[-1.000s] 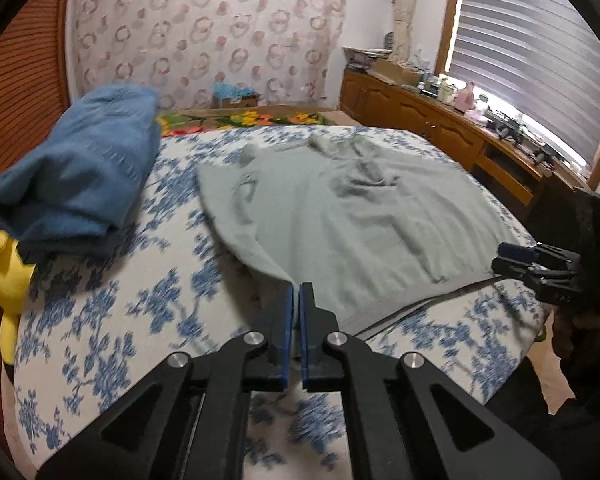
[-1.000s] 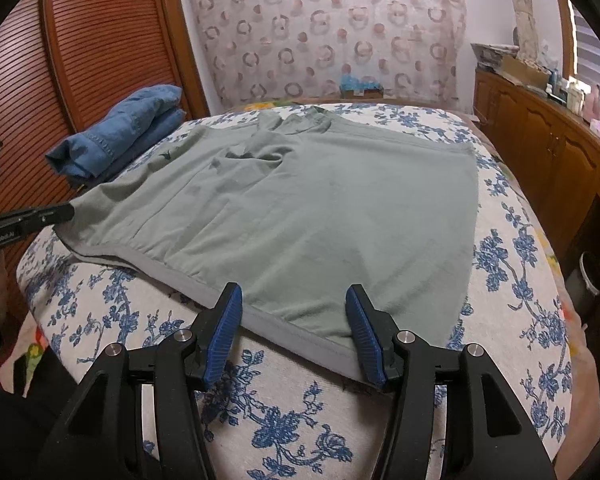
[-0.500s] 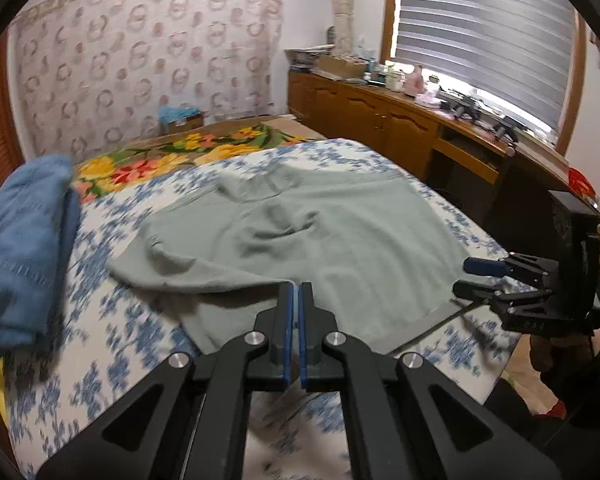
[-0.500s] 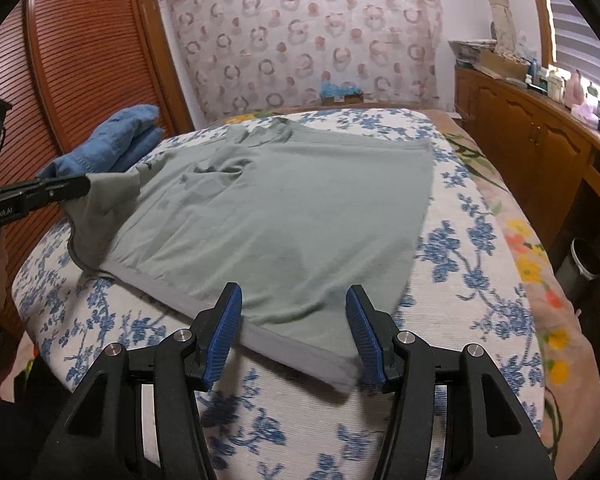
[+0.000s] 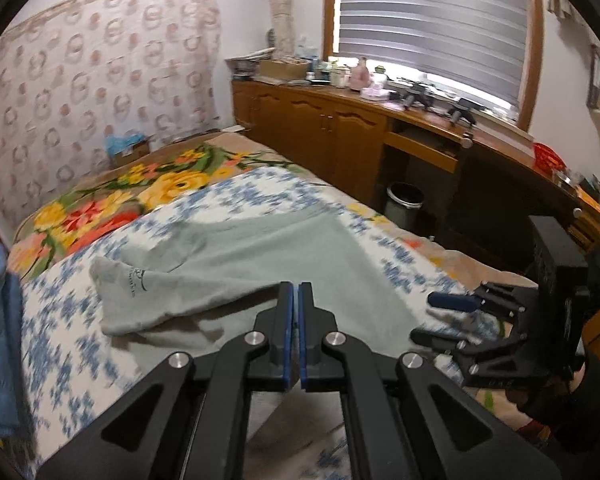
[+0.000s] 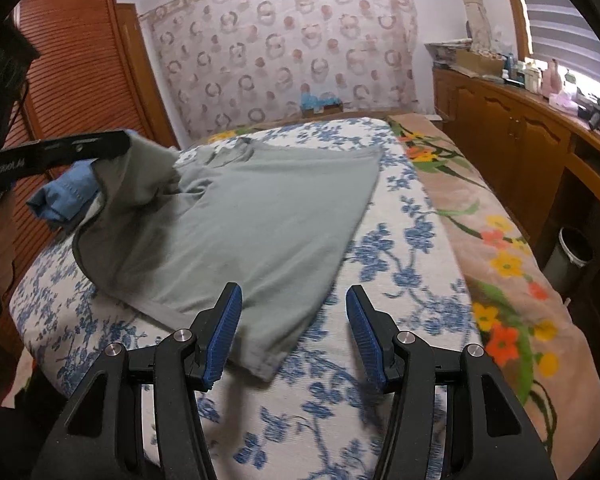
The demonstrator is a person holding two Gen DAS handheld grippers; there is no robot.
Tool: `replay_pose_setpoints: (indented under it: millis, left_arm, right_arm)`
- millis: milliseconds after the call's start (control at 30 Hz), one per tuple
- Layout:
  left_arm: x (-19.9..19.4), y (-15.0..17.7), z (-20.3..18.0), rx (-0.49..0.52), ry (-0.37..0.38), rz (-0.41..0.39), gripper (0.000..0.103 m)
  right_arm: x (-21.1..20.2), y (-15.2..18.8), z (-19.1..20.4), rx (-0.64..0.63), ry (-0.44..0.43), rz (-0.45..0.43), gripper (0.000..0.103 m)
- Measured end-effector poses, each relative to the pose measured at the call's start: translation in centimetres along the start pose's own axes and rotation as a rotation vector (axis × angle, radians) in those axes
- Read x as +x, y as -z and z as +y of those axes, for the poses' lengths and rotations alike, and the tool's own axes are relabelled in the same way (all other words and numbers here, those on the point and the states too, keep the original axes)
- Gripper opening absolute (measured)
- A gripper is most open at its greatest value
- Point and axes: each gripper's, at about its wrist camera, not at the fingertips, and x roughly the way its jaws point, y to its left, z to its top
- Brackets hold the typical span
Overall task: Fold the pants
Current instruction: 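Lift and fold that shirt side inward toward the right gripper, release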
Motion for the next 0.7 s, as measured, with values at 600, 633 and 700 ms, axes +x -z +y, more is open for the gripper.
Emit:
replay_pose_setpoints:
  millis: [600,633,700]
  left_arm:
    - [2.2,-0.9,-3.1,0.015,0.018,0.046,0.010]
    - [2.0,-0.6,-2.7,0.011,0.010,0.043,0.014]
    - [1.7,0.2,-1.8,0.000,-0.018,0.036,0.034]
  right_arm:
    - [-1.2,0.1,-1.9,0.031,0.032,-0.010,0.056]
    - [-1.0,0.0,-1.6,0.027,0.030,-0.006,0.056]
    - [-0.8,-0.1,-1.2,0.018,0.027,-0.002,0.056]
